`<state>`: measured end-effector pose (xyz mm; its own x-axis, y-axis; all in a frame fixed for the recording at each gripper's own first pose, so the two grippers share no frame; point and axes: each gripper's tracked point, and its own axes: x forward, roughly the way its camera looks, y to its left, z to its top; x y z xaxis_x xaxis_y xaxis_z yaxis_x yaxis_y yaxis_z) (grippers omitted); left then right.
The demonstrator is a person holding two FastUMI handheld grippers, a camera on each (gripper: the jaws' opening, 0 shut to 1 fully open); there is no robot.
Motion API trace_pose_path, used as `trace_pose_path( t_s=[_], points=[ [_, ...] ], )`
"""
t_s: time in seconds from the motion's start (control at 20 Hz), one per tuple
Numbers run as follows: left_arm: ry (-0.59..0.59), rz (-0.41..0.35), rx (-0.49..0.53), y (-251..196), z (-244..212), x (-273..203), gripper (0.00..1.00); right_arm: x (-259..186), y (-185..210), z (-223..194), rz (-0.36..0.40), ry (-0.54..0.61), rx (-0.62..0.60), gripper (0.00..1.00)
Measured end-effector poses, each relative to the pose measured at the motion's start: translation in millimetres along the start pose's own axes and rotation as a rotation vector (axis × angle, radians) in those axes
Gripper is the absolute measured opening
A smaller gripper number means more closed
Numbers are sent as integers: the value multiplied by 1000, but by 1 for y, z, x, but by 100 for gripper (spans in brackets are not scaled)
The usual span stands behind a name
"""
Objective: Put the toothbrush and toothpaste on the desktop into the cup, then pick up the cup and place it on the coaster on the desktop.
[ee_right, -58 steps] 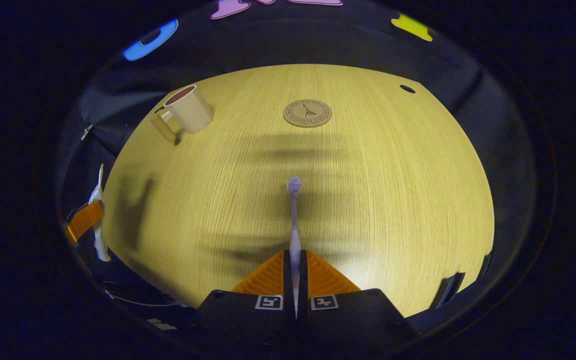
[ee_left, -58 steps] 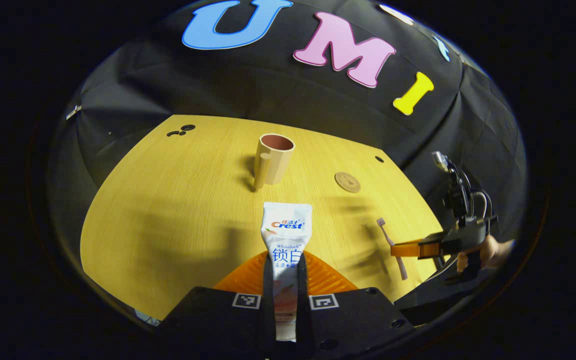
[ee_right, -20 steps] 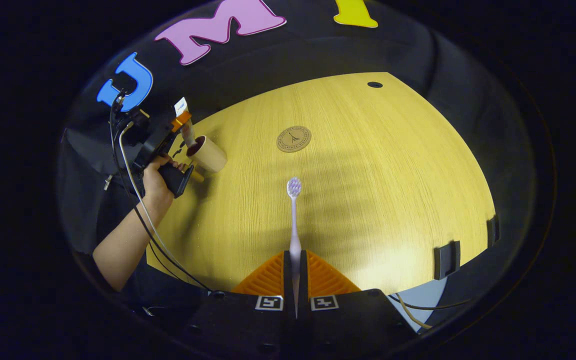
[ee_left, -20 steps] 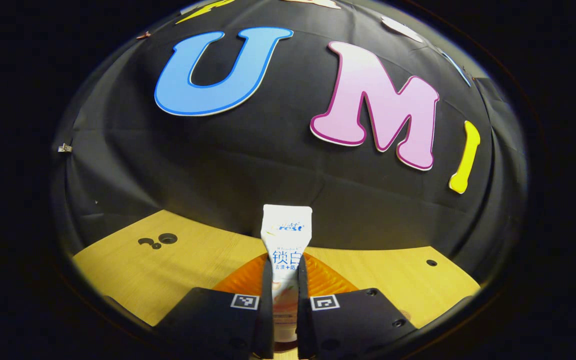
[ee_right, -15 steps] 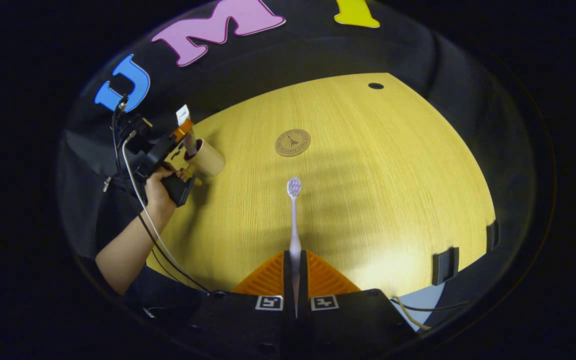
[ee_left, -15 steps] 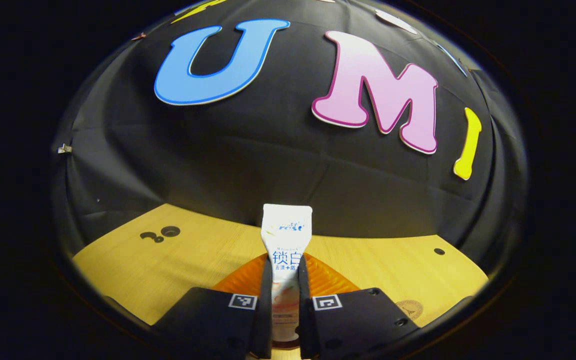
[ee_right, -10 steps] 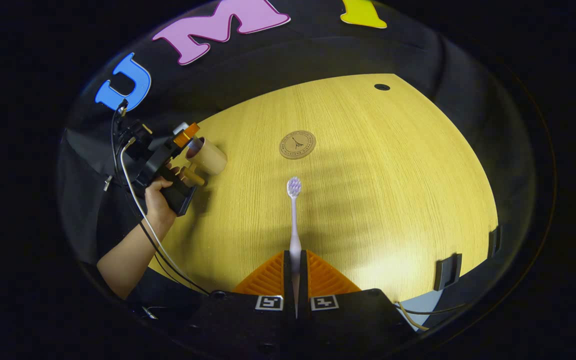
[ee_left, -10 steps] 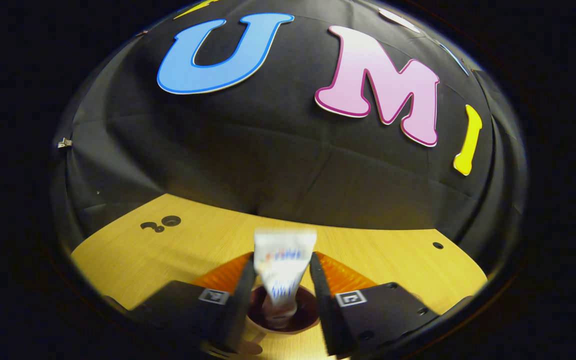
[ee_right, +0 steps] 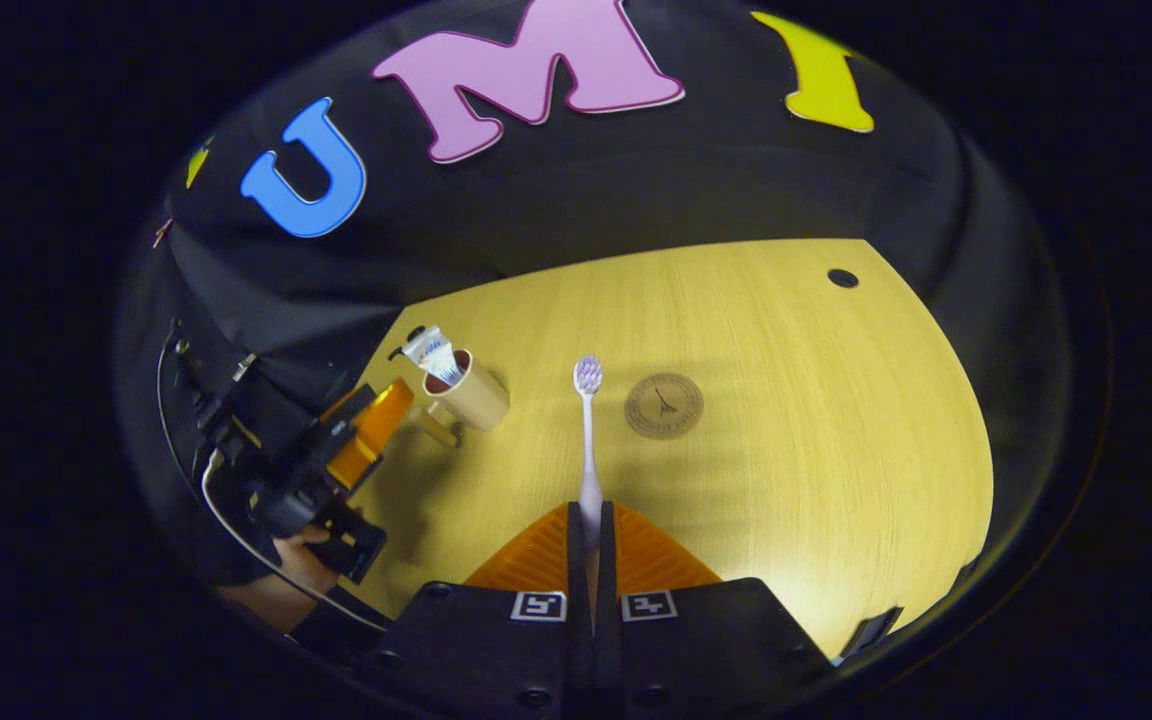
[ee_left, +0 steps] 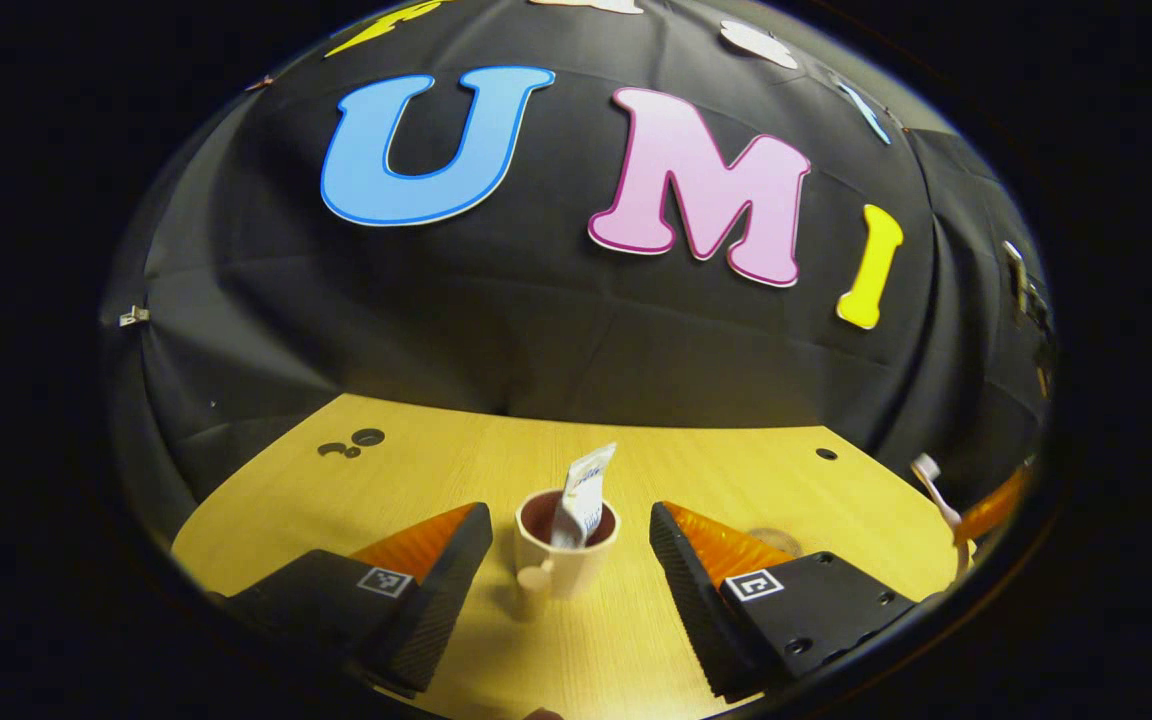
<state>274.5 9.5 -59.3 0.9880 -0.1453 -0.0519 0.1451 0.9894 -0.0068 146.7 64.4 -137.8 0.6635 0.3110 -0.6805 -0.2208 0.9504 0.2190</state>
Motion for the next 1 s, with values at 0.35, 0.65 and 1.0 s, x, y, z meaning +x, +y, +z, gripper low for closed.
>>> trace_pose_path(
  t_s=[0.35,0.65,1.0],
  points=[
    [88,-4,-54,-5,-35,-82,98,49,73,71,155,-152,-90,5],
    [100,80,-70,19,-46,-111,98,105,131,98,245,-265,-115,5],
    [105,126,-102,33,-55,-124,98,160,155,126,270,-385,-76,5]
  ],
)
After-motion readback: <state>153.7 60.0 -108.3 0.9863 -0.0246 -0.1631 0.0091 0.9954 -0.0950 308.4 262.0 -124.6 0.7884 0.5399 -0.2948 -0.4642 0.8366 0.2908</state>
